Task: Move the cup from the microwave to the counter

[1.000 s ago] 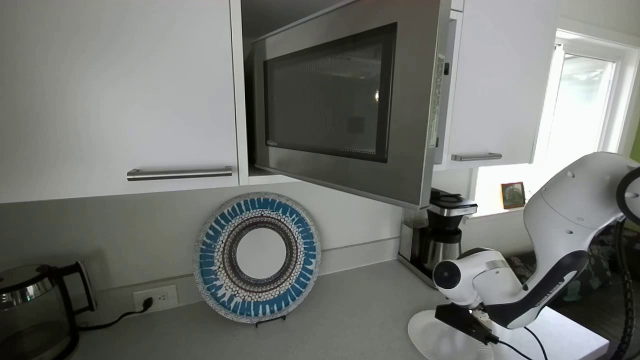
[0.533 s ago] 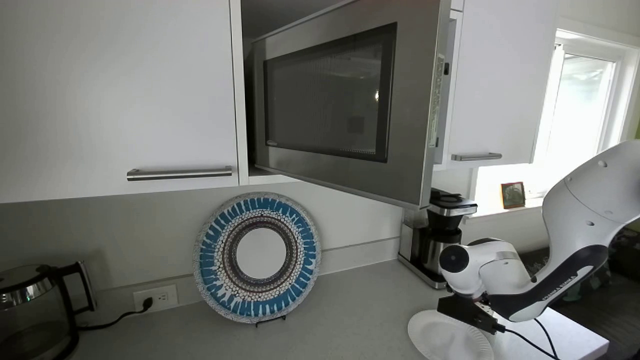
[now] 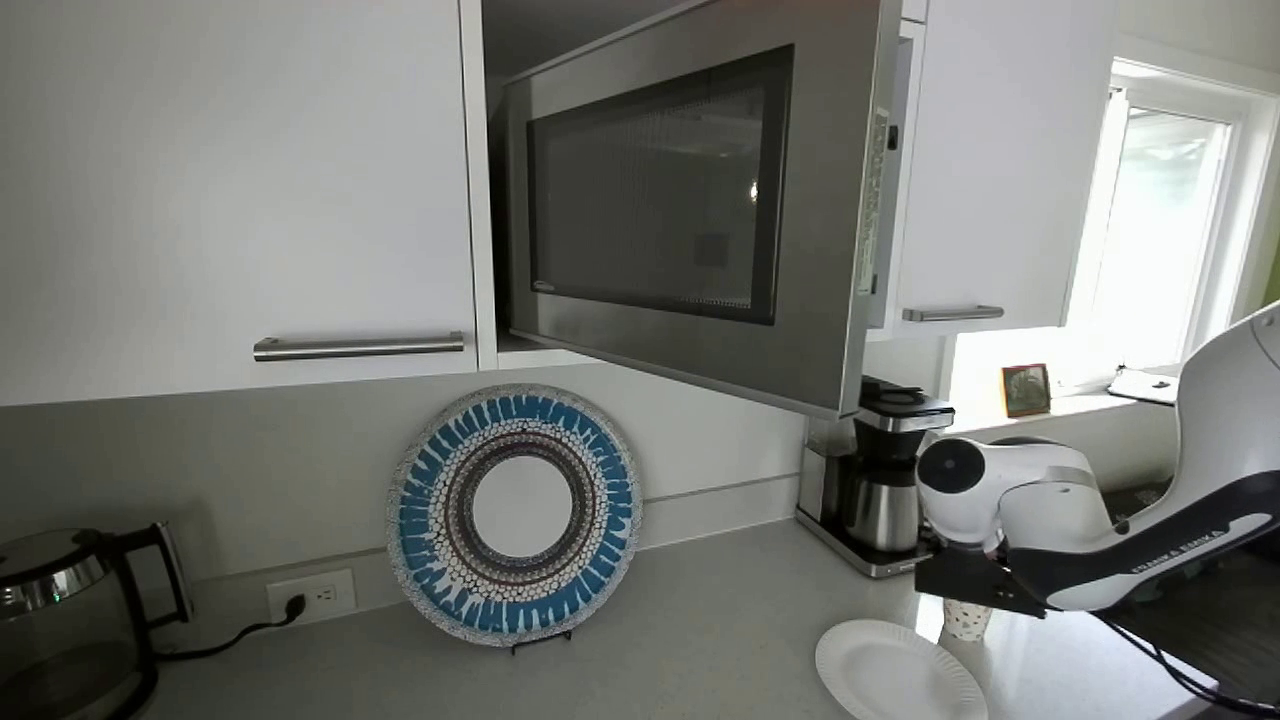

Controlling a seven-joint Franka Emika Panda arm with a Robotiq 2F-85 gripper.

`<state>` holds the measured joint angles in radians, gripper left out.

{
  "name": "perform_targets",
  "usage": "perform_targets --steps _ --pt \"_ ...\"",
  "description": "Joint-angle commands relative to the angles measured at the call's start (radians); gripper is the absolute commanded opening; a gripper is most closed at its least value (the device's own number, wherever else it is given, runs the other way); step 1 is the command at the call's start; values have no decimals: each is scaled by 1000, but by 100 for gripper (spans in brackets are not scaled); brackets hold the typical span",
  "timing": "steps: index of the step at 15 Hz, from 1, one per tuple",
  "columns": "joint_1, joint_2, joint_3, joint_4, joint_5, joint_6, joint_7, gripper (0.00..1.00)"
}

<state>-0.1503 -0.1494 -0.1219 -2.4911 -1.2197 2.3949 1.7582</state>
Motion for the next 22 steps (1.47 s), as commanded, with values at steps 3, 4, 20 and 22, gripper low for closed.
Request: perform_targets --steps 3,4,20,22 --pt "-17 -179 -44 -53 53 -33 -324 100" --pt "-23 -196 -52 -48 60 -42 -372 100" --pt "-98 -279 -115 94 662 -281 -1254 100" --pt "-126 -294 -113 101 711 -282 -1266 100"
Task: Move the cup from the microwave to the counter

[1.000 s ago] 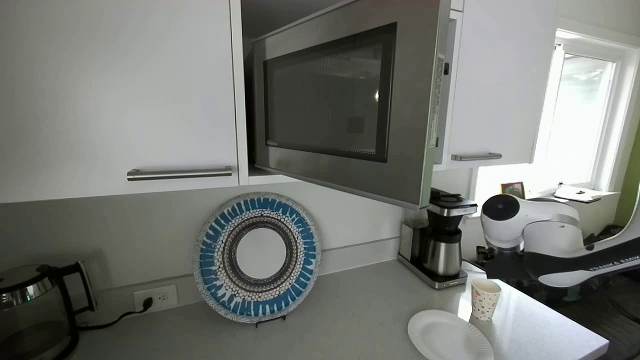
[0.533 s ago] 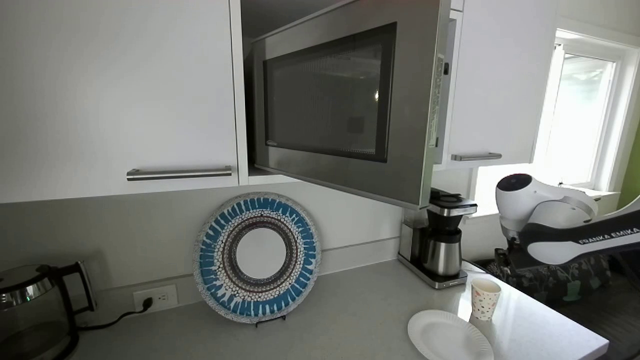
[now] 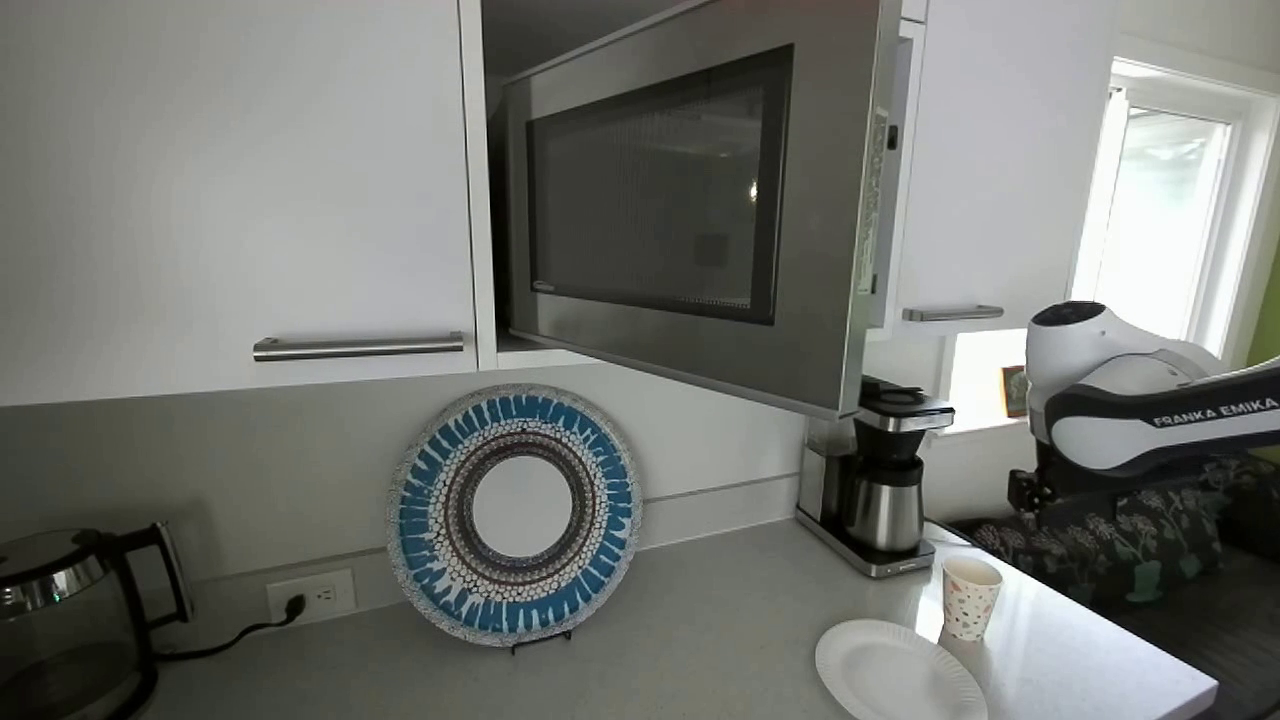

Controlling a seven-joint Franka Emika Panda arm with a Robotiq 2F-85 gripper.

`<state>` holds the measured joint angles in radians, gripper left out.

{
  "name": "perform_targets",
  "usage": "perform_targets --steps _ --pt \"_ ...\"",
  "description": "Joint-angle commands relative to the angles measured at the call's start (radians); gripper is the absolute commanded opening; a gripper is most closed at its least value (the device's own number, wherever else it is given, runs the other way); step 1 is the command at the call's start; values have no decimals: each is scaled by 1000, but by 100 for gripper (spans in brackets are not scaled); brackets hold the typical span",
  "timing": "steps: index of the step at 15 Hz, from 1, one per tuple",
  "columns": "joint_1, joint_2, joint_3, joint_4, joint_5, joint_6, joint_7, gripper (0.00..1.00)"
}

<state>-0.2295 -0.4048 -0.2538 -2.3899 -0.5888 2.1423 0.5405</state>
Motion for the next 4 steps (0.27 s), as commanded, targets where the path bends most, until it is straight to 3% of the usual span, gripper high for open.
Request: perform_targets --steps 1,4 --pt "-62 -5 43 3 44 5 -30 100" --pt "-81 -23 44 5 71 1 -46 100"
